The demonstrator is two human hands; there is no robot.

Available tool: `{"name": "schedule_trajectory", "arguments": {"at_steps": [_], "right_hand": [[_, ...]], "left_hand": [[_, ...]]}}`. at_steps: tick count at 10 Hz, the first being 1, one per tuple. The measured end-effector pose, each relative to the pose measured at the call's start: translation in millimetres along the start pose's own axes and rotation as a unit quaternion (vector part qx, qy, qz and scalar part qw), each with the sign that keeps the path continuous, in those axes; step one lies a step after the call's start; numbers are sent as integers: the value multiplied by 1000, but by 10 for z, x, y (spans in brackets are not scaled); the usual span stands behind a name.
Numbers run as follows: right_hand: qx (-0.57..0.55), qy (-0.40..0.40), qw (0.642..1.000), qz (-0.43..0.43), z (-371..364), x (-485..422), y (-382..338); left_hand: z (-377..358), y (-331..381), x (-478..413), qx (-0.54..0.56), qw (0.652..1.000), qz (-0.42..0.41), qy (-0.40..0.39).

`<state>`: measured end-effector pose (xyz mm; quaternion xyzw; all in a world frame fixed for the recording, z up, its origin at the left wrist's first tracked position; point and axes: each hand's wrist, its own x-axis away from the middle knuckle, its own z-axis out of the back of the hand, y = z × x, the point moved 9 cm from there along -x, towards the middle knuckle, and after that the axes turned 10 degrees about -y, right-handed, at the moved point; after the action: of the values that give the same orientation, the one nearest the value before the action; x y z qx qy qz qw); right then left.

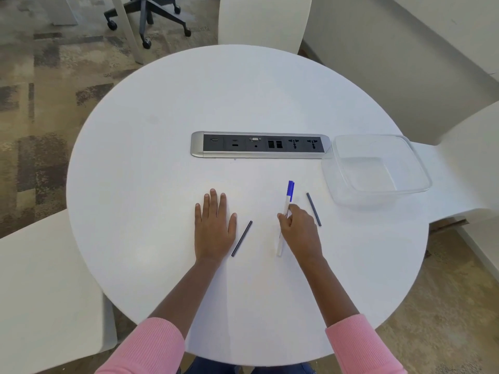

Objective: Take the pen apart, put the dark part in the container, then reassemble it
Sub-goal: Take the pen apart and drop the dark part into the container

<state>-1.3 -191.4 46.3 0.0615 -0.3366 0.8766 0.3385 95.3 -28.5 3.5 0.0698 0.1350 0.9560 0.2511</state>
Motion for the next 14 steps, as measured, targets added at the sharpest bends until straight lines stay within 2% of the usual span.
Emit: {"name": "schedule_trajectory", "arguments": {"at_steps": [5,6,7,8,9,11,14], "right_hand": [[1,-20,999,-38,-168,-39,147],[33,-16,999,-36,-163,-11,116],[91,21,995,25,-106,75,-84],[104,16,983,151,-202,191,-386],[135,-28,962,236,-415,273,-550],[187,-44,941,278,-612,274,-548],[225,-18,923,311,-625,265,-558]], "left_hand": [[4,8,-9,-8,1000,-3,-3],[5,5,-6,-8,1000,-1,-2],[0,3,-10,-7,1000,1,-6],[-6,1,-12,-11,1000,1,-8],[-10,-2,-8,-11,1000,1,-10],[-5,1,-12,-14,1000,1,-13],[-23,-15,-22,-29,999,8,-33]]}}
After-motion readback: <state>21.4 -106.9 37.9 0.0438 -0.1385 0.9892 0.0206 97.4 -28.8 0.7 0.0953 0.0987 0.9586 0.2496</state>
